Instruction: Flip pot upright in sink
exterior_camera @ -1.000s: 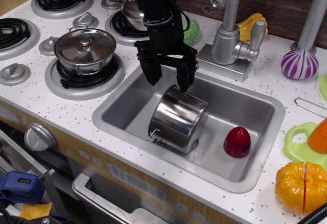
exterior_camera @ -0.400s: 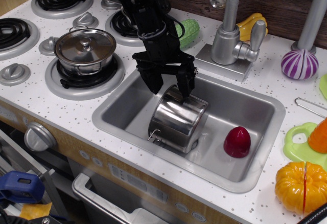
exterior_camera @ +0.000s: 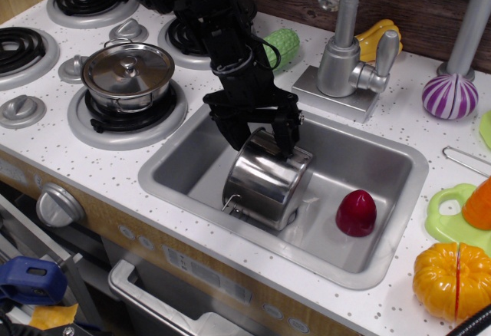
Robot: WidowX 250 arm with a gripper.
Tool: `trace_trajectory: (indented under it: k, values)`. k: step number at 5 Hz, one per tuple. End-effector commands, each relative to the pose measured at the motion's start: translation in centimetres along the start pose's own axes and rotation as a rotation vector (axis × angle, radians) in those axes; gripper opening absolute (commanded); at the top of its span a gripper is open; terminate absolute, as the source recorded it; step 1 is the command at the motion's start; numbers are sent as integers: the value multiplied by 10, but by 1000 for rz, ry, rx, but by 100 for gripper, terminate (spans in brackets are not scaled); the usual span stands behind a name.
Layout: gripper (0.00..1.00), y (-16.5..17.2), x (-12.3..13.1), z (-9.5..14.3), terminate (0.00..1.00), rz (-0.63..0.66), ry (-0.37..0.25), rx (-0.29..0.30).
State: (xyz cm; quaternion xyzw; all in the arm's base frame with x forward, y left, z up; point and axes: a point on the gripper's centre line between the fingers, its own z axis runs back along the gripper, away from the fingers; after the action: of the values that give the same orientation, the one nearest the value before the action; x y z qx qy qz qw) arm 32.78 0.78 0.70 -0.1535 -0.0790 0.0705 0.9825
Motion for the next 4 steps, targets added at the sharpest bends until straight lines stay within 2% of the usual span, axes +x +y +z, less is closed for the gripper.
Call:
trace_trajectory:
  k: [1,2,3,4]
  values:
    - [100,-15,3,5,0,14,-18,-53]
    - [0,-23,4,7,0,40,-14,-82]
    - [0,-36,-2,5,0,56,-33,-87]
    - [0,-50,-5,6,0,0,-93,88]
